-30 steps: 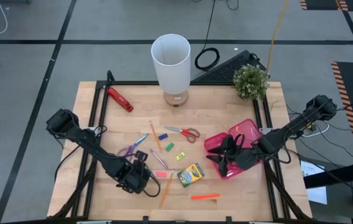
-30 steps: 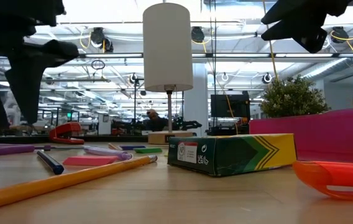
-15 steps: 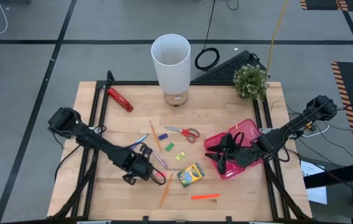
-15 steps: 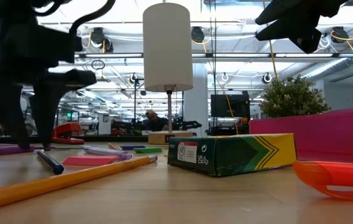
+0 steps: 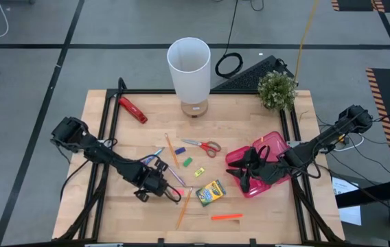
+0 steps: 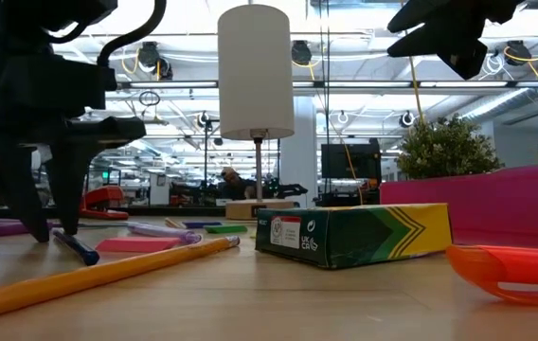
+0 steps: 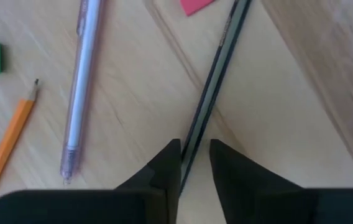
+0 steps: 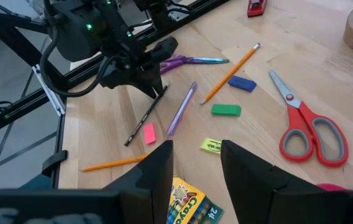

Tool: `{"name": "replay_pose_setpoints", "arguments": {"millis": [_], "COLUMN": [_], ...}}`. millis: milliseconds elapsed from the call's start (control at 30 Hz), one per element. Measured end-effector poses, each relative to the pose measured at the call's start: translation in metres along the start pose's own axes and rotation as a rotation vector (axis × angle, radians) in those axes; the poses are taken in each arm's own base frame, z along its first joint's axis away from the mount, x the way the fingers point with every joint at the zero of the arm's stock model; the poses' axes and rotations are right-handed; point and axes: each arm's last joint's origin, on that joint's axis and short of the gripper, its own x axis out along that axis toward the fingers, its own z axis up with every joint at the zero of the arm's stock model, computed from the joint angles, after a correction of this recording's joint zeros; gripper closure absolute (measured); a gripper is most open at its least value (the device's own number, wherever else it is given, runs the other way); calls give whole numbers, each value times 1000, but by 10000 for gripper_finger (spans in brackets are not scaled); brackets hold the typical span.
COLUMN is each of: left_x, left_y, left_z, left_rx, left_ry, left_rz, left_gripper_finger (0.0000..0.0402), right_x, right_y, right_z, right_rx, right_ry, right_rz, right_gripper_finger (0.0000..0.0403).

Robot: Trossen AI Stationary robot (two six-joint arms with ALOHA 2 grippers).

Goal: Pack school essentials
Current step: Put the blue pencil into the pink supply box

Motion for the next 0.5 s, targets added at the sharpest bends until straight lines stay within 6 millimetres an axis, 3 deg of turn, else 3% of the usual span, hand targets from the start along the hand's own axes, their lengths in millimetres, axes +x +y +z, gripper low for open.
{"name": "replay_pose_setpoints", "arguments": {"millis": [267,500], "left_x": [1,-2], "left_y": [1,2], "left_z": [-1,-1], "left_rx": [14,-32], "left_ry": [3,-3], "left_rz": [-10,-2], "left_gripper_finger": [382,375], "right_x": [0,0], "right_y": [0,0], "right_z": [0,0], "right_rx": [0,-8], "right_ry": [0,1], "right_rz": [0,-1], "right_gripper_finger": [273,273]}}
